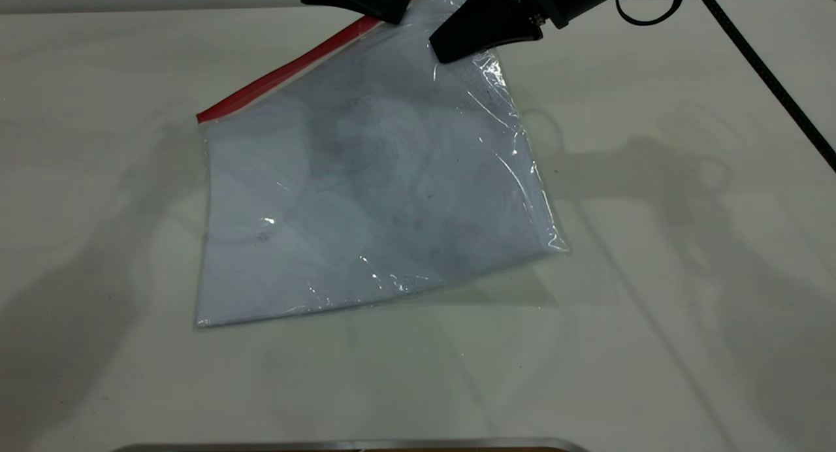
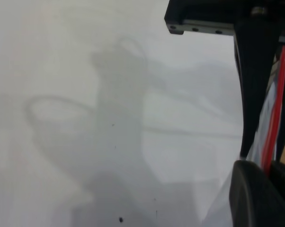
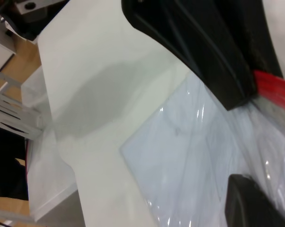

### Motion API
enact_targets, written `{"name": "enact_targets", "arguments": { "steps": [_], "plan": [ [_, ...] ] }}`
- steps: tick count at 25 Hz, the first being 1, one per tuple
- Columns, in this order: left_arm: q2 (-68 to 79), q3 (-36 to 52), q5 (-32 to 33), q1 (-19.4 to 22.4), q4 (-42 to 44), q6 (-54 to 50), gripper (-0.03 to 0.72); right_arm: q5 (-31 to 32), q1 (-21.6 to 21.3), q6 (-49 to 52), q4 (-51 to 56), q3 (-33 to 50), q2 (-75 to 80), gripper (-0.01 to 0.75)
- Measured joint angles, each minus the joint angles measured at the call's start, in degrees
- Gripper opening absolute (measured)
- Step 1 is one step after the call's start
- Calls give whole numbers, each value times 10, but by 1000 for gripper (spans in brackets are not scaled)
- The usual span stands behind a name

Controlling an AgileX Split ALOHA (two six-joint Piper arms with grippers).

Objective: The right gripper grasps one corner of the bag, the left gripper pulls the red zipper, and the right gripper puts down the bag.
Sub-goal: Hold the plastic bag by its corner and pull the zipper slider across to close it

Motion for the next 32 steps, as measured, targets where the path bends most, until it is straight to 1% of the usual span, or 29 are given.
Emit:
{"name": "enact_targets", "arguments": {
  "steps": [15, 23, 32],
  "plan": [
    [0, -1, -22, 24, 30, 2, 49, 9, -18, -30, 67, 0, 0, 34],
    [0, -1, -33, 37, 65, -1, 52, 22, -38, -35, 83, 0, 0, 34],
    [3, -1, -39, 68, 122, -54, 54, 29, -64, -36, 96, 0, 0, 34]
  ]
}}
